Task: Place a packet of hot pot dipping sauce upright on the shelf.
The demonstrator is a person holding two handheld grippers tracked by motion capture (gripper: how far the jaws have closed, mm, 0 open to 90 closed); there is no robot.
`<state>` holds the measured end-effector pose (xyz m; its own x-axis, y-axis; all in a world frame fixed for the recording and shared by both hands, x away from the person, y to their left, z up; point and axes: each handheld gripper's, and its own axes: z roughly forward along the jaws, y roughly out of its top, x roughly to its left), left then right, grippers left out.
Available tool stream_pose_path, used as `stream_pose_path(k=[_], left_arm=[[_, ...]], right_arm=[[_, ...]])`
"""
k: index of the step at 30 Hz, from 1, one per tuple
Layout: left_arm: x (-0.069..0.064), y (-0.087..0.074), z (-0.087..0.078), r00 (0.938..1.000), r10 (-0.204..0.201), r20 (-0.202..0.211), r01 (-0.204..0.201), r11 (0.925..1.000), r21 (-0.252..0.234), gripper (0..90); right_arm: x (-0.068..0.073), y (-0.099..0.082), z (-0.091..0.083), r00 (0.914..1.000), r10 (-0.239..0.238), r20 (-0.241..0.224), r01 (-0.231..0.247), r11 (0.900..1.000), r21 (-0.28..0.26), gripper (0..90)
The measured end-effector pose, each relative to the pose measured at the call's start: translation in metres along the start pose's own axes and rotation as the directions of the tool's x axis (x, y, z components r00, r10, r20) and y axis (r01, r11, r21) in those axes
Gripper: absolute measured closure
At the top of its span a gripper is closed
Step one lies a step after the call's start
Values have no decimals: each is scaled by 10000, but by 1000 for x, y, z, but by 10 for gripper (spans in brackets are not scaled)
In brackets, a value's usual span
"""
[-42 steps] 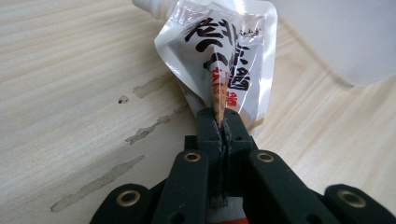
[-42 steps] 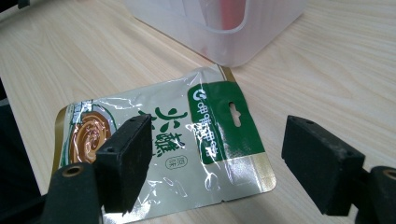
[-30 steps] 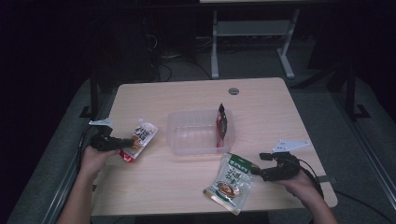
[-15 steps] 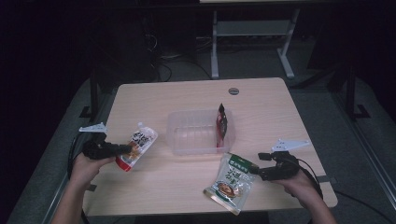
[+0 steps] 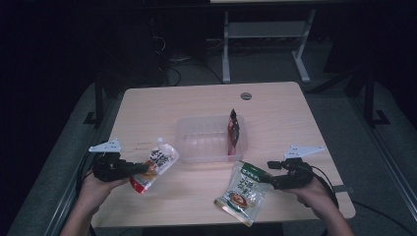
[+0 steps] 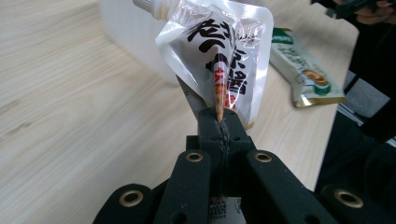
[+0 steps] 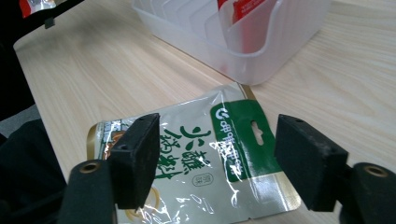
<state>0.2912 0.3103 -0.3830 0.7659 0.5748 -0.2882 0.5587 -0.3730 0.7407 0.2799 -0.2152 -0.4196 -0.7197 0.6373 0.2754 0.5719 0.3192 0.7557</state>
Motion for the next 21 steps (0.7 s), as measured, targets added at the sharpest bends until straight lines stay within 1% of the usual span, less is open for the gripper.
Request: stream_pose_path(k=[1,2,3,4,6,7,10,11,12,13,14,15,16,17,18,19,21], left_arm=[[-3,1,2,10000,47,58,-47,10000,-17,896],[-9,4,5,9995,266,178,-266,9996,27,895],[-9,4,5,9995,266,178,-266,9996,27,896],[-16,6,9,9991,342,255,-343,9994,32,896],[-18,7,11,9986,422,316,-423,9991,26,896],[-22,8,14,9979,487,416,-488,9988,10,896],[-28,12,20,9967,609,533,-611,9981,18,896],[-31,13,23,9963,640,566,-641,9979,2,896],[-34,15,28,9954,736,620,-740,9972,49,896],[-34,15,28,9954,736,620,-740,9972,49,896],[-38,18,34,9939,808,754,-815,9966,70,896],[-38,18,34,9939,808,754,-815,9966,70,896],[-41,20,40,9924,921,811,-934,9956,122,896],[-41,20,40,9924,921,811,-934,9956,122,896],[-43,21,43,9915,985,847,-1000,9949,130,896],[-45,22,46,9906,1020,911,-1035,9946,114,896],[-49,24,51,9888,1072,1040,-1090,9940,122,896]], right_arm=[[0,0,0,10000,0,0,0,10000,0,317],[2,2,1,10000,-82,-46,82,10000,-26,321],[3,3,1,9999,-120,-86,120,9999,-20,321],[4,5,1,9999,-81,-120,80,10000,-18,320],[5,6,1,9998,-151,-155,151,9999,13,319],[6,8,2,9996,-218,-195,219,9997,66,317],[10,14,4,9985,-437,-315,443,9988,185,306],[13,19,6,9972,-602,-450,613,9978,244,302],[14,21,7,9964,-665,-522,678,9974,233,302],[16,23,9,9957,-718,-590,733,9970,230,301],[18,25,10,9952,-716,-663,734,9970,253,303],[20,26,12,9939,-791,-767,814,9963,272,307],[21,28,14,9930,-803,-861,832,9961,304,308],[21,28,14,9930,-803,-861,832,9961,304,308],[23,29,17,9917,-802,-1007,844,9957,379,317],[25,30,19,9898,-824,-1160,881,9951,452,318],[30,33,24,9876,-927,-1266,990,9941,444,318]])
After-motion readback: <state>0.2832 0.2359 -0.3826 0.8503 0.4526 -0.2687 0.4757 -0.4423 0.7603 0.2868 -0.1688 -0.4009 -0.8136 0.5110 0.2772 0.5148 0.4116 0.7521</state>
